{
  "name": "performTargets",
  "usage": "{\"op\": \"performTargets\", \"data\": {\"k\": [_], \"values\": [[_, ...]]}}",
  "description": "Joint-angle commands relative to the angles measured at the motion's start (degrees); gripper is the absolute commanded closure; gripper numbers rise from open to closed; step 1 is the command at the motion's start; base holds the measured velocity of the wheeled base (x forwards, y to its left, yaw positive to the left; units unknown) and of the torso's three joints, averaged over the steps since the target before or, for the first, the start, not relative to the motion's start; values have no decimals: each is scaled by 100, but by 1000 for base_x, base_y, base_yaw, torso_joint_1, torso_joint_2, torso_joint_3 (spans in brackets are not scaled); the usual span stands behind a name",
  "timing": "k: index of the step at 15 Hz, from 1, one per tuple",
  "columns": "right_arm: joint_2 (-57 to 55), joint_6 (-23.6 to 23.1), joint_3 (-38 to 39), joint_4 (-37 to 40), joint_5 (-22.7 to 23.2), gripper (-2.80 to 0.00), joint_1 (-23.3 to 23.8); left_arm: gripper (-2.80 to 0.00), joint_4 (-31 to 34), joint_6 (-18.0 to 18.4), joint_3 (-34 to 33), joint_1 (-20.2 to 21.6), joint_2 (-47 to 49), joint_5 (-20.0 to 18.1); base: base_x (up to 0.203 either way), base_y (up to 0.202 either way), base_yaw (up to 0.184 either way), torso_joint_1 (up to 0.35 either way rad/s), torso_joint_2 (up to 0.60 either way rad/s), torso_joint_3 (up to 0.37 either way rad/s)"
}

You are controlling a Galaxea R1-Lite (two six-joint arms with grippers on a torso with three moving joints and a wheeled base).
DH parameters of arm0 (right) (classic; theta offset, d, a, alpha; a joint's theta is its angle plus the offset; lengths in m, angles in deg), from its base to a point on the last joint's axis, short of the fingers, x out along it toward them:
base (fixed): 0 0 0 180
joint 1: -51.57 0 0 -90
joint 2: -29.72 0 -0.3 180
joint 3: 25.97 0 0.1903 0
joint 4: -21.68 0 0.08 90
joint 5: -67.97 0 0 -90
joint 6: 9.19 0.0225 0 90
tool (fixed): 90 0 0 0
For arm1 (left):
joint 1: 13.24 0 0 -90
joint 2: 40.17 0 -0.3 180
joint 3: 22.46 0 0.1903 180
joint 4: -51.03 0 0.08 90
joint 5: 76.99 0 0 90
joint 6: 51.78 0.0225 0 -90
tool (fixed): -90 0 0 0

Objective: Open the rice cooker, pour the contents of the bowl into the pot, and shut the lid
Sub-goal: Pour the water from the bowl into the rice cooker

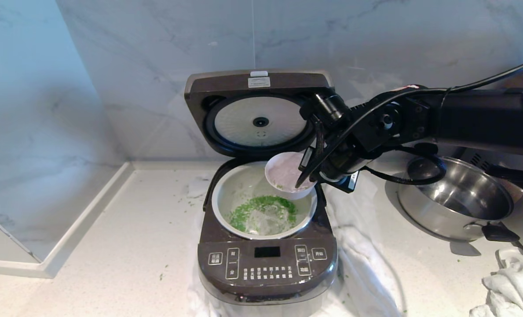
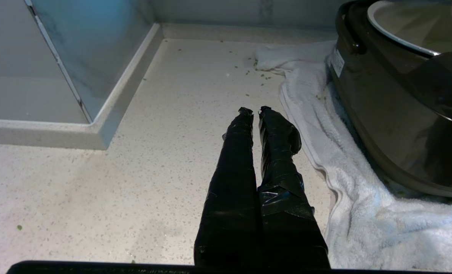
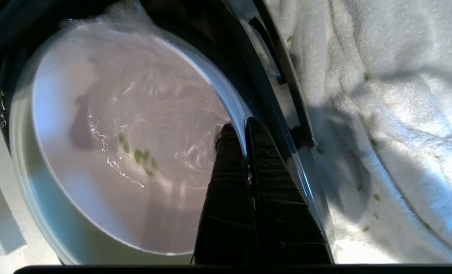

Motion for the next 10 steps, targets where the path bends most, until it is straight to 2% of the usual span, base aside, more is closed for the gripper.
{"op": "performTargets", "data": {"k": [1,6,10], "values": [[59,10,24,19,-4,0,31,0,2,-2,-44,0,-2,3,0,0,0,0,0,0],[-19,-1,-14,10,-80,0,-204,0,2,-2,-44,0,-2,2,0,0,0,0,0,0],[-203,-19,-14,10,-592,0,-408,0,2,-2,-44,0,-2,3,0,0,0,0,0,0]]}}
